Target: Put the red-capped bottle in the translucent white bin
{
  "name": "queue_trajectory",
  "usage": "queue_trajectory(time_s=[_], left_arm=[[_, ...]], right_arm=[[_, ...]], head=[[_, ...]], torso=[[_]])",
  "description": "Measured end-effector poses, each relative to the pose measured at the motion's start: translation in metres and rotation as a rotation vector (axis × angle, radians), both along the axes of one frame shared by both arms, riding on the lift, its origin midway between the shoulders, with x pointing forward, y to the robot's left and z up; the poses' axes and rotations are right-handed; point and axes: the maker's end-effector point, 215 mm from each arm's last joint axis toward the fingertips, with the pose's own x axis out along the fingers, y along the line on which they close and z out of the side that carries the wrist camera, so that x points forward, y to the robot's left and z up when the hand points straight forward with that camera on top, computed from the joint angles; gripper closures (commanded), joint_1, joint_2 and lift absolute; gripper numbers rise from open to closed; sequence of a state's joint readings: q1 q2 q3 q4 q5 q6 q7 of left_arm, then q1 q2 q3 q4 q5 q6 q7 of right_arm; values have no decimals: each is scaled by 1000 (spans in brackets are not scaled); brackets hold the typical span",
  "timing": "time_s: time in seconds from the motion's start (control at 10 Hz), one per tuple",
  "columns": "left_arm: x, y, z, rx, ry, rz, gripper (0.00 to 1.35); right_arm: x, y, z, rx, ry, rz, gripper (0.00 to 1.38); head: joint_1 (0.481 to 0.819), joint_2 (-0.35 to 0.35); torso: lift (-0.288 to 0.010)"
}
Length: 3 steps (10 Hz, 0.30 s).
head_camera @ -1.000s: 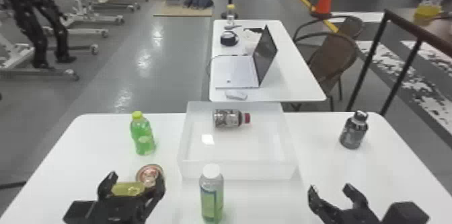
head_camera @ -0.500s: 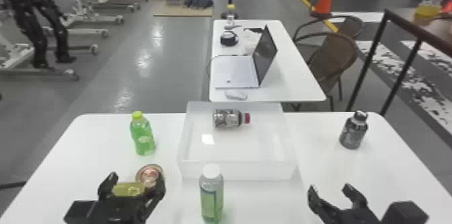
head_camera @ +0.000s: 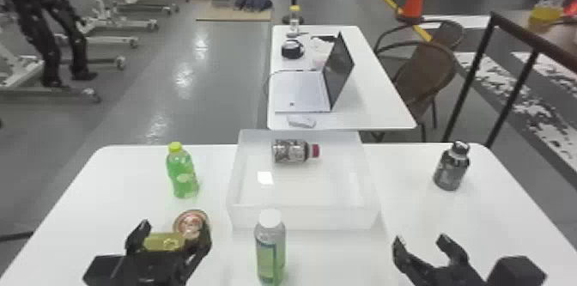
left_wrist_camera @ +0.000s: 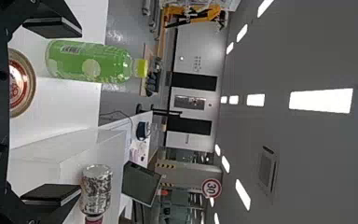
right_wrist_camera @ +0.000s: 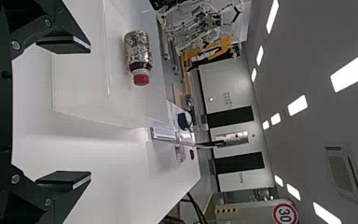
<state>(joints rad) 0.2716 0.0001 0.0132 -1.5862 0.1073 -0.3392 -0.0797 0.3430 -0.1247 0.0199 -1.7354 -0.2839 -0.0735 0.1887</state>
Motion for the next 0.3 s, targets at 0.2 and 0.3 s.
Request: queue_trajectory(time_s=[0.2,0.3], left_arm=[[-1,2,-2,2,9,2,127],[0,2,-3,7,18,2,127]], right_arm=[[1,0,-1,-3,3,2,317],[1,0,0,-2,3,2,317]], head=[[549,0],[549,0]], torso=[[-100],[-100]])
